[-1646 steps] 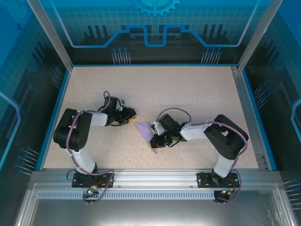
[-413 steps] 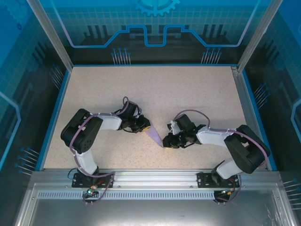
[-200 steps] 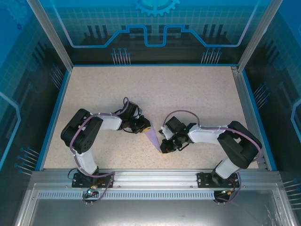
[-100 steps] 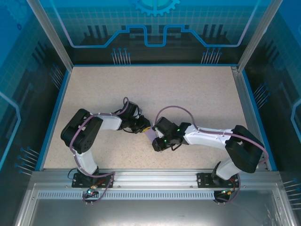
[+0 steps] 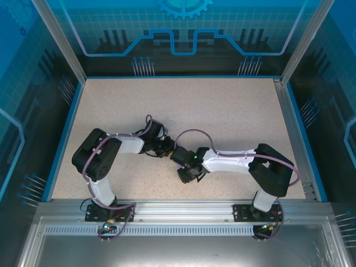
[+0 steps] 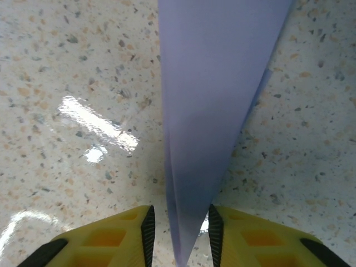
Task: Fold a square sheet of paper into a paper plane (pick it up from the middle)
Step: Perform the fifth fold on the wing at the bottom-center of the table, then turn over the paper plane at the bottom-center of the table.
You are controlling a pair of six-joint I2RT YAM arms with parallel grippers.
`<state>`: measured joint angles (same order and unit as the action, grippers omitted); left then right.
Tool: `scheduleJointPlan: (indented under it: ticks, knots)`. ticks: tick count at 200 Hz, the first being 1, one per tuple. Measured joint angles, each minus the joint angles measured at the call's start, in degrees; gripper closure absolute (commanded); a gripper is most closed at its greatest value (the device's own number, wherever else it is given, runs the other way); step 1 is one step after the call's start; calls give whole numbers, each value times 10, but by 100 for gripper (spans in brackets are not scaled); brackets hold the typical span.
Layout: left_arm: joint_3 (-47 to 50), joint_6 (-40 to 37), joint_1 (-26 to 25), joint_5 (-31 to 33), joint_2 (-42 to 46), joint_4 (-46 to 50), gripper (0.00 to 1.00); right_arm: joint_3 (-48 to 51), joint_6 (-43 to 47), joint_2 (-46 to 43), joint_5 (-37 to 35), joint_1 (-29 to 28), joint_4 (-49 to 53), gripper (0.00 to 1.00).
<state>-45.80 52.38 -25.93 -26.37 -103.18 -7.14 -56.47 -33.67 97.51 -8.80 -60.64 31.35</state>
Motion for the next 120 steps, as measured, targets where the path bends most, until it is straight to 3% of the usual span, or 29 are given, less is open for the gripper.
scheduleJointPlan:
  ticks: [120]
  knots:
    - [2, 0, 1, 0, 0, -2, 81, -37, -27, 42, -58, -40, 42, 83]
